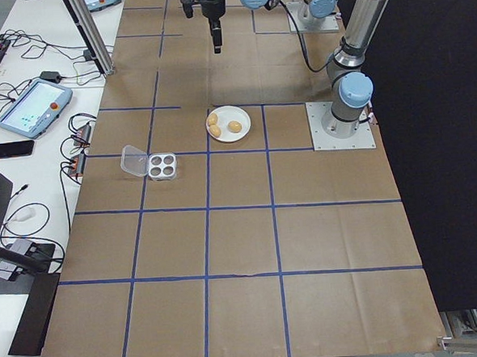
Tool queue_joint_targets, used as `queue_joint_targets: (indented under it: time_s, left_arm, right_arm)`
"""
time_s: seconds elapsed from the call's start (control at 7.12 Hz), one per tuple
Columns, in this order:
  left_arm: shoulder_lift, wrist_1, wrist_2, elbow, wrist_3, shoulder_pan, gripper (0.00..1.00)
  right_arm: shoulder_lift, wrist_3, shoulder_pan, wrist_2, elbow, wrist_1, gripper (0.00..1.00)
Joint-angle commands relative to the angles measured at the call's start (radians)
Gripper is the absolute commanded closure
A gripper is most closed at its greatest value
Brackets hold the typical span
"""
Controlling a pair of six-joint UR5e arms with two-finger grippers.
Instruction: Place egg on plate
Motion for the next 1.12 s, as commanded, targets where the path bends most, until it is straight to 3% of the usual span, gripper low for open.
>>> queue_joint_targets:
  time_s: [0.0,0.98]
  left_arm:
    - [-0.012,0.002,-0.007,-0.001,0.003,-0.013,0.01]
    - [-0.015,0.002,-0.012,-0.001,0.034,-0.03,0.01]
  right_arm:
    - [0.0,0.0,0.0,0.0,0.0,0.0,0.0]
    - [0.0,0.0,0.0,0.0,0.0,0.0,0.0]
